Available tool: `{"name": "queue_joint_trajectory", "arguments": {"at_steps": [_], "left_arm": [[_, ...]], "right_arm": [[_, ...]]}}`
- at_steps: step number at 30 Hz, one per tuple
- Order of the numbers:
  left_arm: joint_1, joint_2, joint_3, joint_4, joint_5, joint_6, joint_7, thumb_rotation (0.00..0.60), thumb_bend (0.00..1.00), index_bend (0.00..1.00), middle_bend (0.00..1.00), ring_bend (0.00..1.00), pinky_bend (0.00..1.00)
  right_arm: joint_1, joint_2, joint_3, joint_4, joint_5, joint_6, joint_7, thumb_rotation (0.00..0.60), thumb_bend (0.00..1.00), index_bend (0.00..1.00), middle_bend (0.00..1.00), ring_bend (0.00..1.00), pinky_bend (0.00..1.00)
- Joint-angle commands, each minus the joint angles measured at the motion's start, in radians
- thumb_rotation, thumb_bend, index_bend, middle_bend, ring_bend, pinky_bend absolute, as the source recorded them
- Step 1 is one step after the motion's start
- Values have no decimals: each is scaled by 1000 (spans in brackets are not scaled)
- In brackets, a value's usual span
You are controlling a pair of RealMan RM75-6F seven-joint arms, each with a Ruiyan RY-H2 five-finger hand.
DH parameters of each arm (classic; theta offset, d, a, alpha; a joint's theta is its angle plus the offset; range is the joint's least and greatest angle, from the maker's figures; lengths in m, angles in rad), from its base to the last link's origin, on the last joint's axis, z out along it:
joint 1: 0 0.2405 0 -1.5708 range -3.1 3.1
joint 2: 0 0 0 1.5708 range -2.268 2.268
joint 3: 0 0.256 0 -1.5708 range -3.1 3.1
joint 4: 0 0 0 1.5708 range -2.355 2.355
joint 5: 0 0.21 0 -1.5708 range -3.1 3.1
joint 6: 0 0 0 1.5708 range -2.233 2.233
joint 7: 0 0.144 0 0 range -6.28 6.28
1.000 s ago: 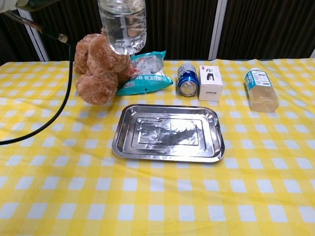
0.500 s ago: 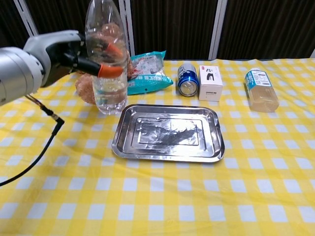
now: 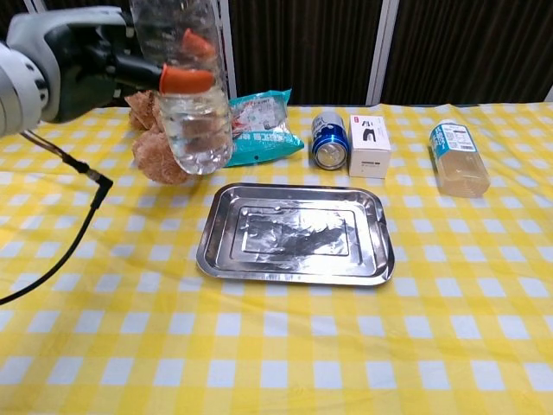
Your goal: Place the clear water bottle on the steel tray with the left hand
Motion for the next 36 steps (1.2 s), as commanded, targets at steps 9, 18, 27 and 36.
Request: {"name": "queue_joint_trajectory", "arguments": {"at_steps": [9,18,27,36], "left_arm": [[81,203,-31,-211,23,22,-44,600,427,495,467,47,52],[114,191,86,106,-3,-147,-212,600,425,497,462,47,52],[111,178,66,206,35,-237,-351,600,425,499,465,47,52],[74,141,55,184,30,-184,-289,600,425,506,471,47,52]], "right_arm": [[0,-1,-3,-6,-9,4,-4,600,50,97,0,0,0],[0,-1,-2,-11,-6,3,-11,600,49,97,0,0,0],[3,-6,-1,-4,3,-7,-12,600,50,97,0,0,0],[5,-9,-5,-7,-4,-9,-17,600,49,97,0,0,0]]}}
